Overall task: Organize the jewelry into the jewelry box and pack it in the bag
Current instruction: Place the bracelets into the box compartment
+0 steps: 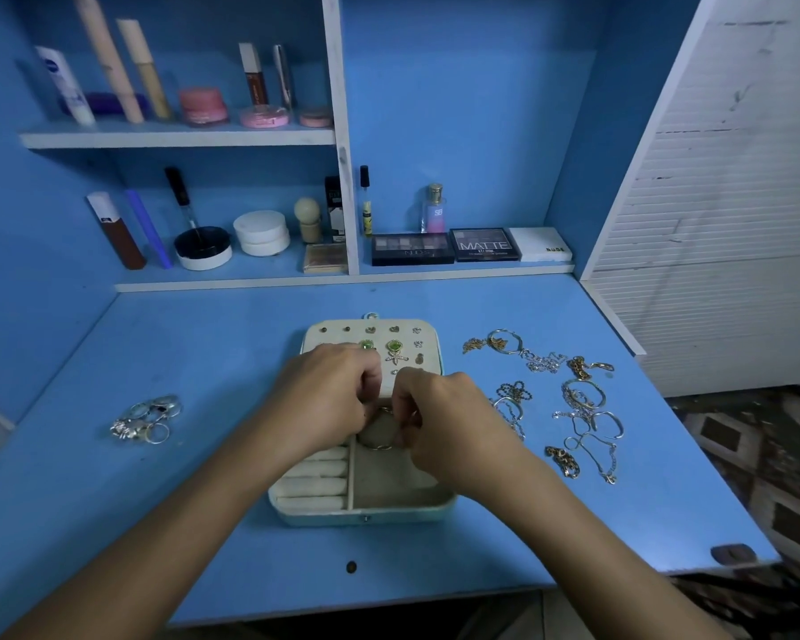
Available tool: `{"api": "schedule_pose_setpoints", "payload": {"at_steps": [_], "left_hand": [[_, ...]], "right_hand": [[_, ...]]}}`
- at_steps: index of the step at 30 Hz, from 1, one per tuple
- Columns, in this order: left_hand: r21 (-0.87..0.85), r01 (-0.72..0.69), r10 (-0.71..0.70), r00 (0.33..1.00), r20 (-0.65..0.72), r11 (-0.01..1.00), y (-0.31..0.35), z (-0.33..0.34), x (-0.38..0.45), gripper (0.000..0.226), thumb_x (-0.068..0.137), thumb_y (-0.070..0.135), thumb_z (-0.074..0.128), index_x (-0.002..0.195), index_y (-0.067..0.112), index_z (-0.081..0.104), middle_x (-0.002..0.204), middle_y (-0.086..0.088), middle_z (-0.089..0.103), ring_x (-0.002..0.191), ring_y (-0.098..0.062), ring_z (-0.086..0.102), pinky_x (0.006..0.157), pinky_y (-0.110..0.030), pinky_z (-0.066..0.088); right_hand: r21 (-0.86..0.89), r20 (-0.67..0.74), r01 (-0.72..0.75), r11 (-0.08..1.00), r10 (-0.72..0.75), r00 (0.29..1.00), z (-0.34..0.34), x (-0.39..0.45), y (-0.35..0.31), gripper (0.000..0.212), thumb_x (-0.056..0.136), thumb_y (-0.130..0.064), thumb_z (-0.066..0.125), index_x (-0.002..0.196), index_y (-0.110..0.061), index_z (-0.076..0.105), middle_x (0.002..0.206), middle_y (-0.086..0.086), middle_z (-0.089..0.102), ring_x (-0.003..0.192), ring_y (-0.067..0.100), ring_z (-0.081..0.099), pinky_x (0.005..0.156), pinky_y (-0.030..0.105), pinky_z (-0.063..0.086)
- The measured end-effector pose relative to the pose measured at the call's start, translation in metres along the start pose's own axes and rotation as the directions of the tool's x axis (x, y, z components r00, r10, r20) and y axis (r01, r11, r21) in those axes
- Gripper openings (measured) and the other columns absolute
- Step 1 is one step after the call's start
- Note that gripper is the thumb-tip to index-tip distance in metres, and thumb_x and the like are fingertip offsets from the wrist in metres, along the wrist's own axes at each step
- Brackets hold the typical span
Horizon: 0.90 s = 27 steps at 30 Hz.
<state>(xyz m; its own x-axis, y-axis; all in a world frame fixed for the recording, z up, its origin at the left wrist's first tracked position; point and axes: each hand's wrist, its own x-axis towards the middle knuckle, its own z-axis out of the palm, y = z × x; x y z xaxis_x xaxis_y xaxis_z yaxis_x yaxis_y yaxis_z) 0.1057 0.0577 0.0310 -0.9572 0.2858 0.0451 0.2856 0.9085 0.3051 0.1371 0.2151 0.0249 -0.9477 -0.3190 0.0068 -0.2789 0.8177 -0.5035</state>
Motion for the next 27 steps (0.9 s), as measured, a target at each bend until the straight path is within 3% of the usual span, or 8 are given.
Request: {"api": "schedule_pose_setpoints", "payload": {"at_steps": [11,15,19,24,27], "left_hand": [[-0.039,0.000,0.001,1.000,0.020,0.999,-0.002,-0.004,0.005,0.030,0.076,0.015,0.073,0.064,0.031,0.051,0.067,0.013,0.057,0.073,-0.007,0.054,0.061,-0.027,0.042],[-0.120,-0.031,0.037,0.998,0.052,0.992,-0.002,-0.015,0.015,0.021,0.076,0.020,0.077,0.070,0.030,0.060,0.070,0.011,0.063,0.071,0.000,0.056,0.063,-0.020,0.044],[-0.216,-0.052,0.056,0.998,0.015,0.975,0.009,-0.021,0.035,0.009,0.083,0.027,0.075,0.080,0.029,0.068,0.075,0.011,0.067,0.068,0.004,0.057,0.058,-0.009,0.040],[-0.277,-0.083,0.091,0.996,0.015,0.957,0.036,-0.012,0.070,0.005,0.088,0.026,0.071,0.083,0.025,0.071,0.075,0.011,0.065,0.053,0.003,0.054,0.048,-0.007,0.038],[-0.261,-0.108,0.120,0.992,0.033,0.959,0.053,0.000,0.093,0.005,0.089,0.028,0.070,0.086,0.025,0.072,0.078,0.011,0.066,0.059,-0.001,0.057,0.050,-0.010,0.041]], "right_hand": [[0.063,-0.036,-0.010,0.998,0.012,0.999,-0.011,-0.003,0.008,0.028,0.084,0.001,0.060,0.080,-0.025,0.051,0.069,-0.010,0.050,0.069,0.014,0.048,0.050,0.016,0.033],[0.166,-0.141,-0.051,0.985,0.075,0.987,-0.031,-0.004,0.023,0.018,0.085,-0.008,0.070,0.080,-0.022,0.061,0.074,-0.013,0.062,0.069,0.003,0.058,0.057,0.014,0.044],[0.224,-0.242,-0.139,0.965,0.193,0.951,-0.054,-0.006,0.047,0.010,0.088,-0.011,0.072,0.086,-0.020,0.069,0.079,-0.011,0.068,0.071,0.006,0.064,0.061,0.012,0.047],[0.184,-0.308,-0.278,0.943,0.324,0.895,-0.077,-0.010,0.088,0.005,0.090,-0.014,0.071,0.087,-0.018,0.072,0.075,-0.010,0.067,0.058,0.003,0.059,0.045,0.011,0.045],[0.118,-0.323,-0.339,0.933,0.359,0.876,-0.087,-0.014,0.113,0.004,0.091,-0.015,0.070,0.090,-0.014,0.074,0.076,-0.007,0.067,0.069,0.008,0.064,0.056,0.011,0.045]]}}
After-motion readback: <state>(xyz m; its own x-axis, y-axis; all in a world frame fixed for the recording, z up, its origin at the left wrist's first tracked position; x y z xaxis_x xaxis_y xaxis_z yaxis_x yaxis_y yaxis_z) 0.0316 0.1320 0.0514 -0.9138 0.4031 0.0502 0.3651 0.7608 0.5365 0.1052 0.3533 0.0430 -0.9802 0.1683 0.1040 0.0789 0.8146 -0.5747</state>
